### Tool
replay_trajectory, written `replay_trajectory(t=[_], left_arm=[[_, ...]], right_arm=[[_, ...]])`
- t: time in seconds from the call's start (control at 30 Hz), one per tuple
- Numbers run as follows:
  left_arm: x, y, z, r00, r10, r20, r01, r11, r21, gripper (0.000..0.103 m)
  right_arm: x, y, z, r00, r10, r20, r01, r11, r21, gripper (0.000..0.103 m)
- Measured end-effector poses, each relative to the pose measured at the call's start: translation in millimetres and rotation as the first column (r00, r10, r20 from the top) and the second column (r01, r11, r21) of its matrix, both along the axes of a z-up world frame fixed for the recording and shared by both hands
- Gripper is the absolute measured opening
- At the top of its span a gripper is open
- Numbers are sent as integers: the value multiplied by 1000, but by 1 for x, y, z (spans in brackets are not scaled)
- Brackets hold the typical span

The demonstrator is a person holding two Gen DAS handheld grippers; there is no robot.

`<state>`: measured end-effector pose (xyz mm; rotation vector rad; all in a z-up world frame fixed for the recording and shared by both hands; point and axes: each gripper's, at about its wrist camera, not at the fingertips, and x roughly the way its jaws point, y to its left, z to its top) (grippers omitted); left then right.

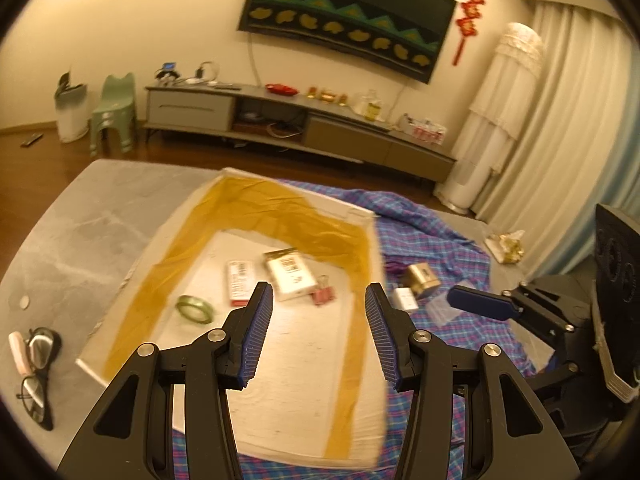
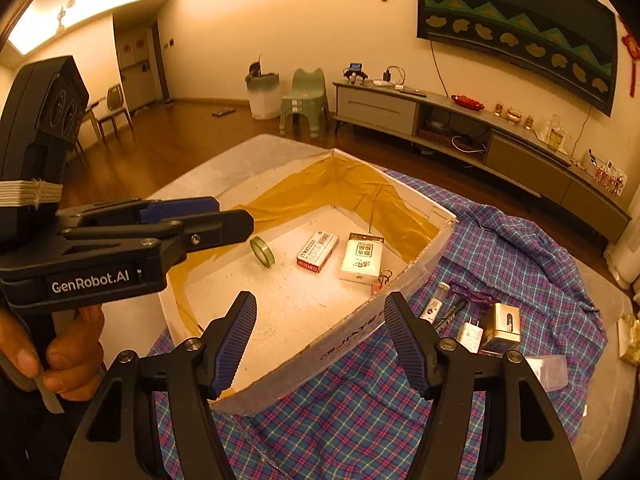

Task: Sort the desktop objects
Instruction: 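Move both open tools back toward the remaining items on the shirt, then grasp the clear plastic box with the right tool while the left tool grasps the black marker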

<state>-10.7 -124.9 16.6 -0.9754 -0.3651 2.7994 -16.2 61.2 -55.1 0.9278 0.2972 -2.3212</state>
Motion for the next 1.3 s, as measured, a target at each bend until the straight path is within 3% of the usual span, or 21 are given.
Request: replay_trajectory(t=[0.33, 0.5, 0.67, 0.87, 0.93, 1.03, 1.13, 1.3], left_arm=[[-7, 66, -2, 989, -145, 9, 146, 989, -23, 51], [-14, 100, -15, 979, -197, 53, 199, 979, -45, 51], [-27, 124, -32, 968, -221, 118, 230, 971, -68, 51], [-50, 147, -57, 954, -224, 201, 244, 967, -79, 51], [-60, 152, -66, 950, -217, 226, 240, 968, -79, 51], [-74, 158, -79, 944, -197, 265, 225, 971, -80, 51], [-89, 159, -92, 938, -174, 300, 205, 976, -75, 51], [-109, 165, -112, 937, -123, 328, 174, 976, -131, 51]], right_arm=[[-7, 73, -17, 991, -133, 33, 135, 988, -78, 68], [-25, 131, -34, 950, -299, 88, 306, 948, -82, 68], [-42, 187, -68, 876, -435, 207, 459, 885, -79, 67], [-61, 225, -100, 808, -495, 319, 538, 841, -57, 67], [-72, 236, -107, 781, -492, 384, 561, 823, -87, 67], [-96, 252, -120, 716, -492, 496, 621, 773, -130, 71], [-120, 267, -132, 631, -525, 572, 706, 694, -141, 73], [-151, 270, -151, 537, -662, 523, 787, 616, -27, 75]])
